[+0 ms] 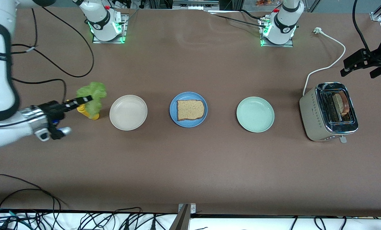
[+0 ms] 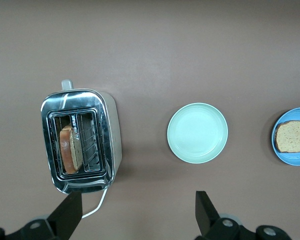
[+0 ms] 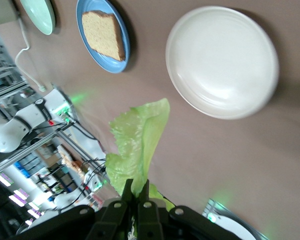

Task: Make sandwich in blue plate with both arms
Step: 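Carry the lettuce leaf over the bread on the blue plate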

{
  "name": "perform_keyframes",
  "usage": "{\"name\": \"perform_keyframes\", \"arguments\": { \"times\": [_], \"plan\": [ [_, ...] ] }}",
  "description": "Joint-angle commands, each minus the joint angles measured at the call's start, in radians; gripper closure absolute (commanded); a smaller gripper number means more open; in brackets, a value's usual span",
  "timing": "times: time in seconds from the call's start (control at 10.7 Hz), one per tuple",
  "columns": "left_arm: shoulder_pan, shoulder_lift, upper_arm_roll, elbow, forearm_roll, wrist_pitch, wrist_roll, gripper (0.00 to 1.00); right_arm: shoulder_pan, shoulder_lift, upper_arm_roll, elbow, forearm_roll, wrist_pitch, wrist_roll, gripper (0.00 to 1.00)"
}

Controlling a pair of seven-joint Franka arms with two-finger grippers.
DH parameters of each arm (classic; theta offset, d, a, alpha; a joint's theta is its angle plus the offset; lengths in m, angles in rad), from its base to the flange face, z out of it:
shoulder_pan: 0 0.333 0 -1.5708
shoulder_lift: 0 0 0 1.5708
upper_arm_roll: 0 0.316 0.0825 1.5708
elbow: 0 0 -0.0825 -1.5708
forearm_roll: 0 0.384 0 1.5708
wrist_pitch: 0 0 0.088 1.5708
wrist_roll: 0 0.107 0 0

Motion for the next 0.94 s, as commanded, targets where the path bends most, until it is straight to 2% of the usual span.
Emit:
{"name": "perform_keyframes", "arguments": {
  "times": [0.0, 0.19, 0.37, 0.56, 0.84],
  "plan": [
    [0.021, 0.010, -0.007, 0.006, -0.011, -0.011, 0.009, 0.00, 0.192, -0.008, 0.000, -0.006, 0.018, 0.162, 0.154, 1.00],
    [0.023, 0.010, -0.007, -0.006, -0.011, -0.011, 0.011, 0.00, 0.332, 0.003, 0.000, -0.067, 0.022, 0.378, 0.165, 1.00],
    [0.023, 0.010, -0.007, -0.006, -0.009, -0.011, 0.011, 0.00, 0.417, 0.035, 0.000, -0.098, 0.097, 0.489, 0.274, 1.00],
    [0.023, 0.014, -0.008, -0.009, -0.009, -0.011, 0.011, 0.00, 0.518, 0.067, 0.000, -0.100, 0.105, 0.638, 0.389, 1.00],
    [0.021, 0.015, -0.016, -0.012, 0.018, -0.010, 0.011, 0.00, 0.561, 0.125, 0.000, -0.100, 0.102, 0.738, 0.412, 1.00]
  ]
}}
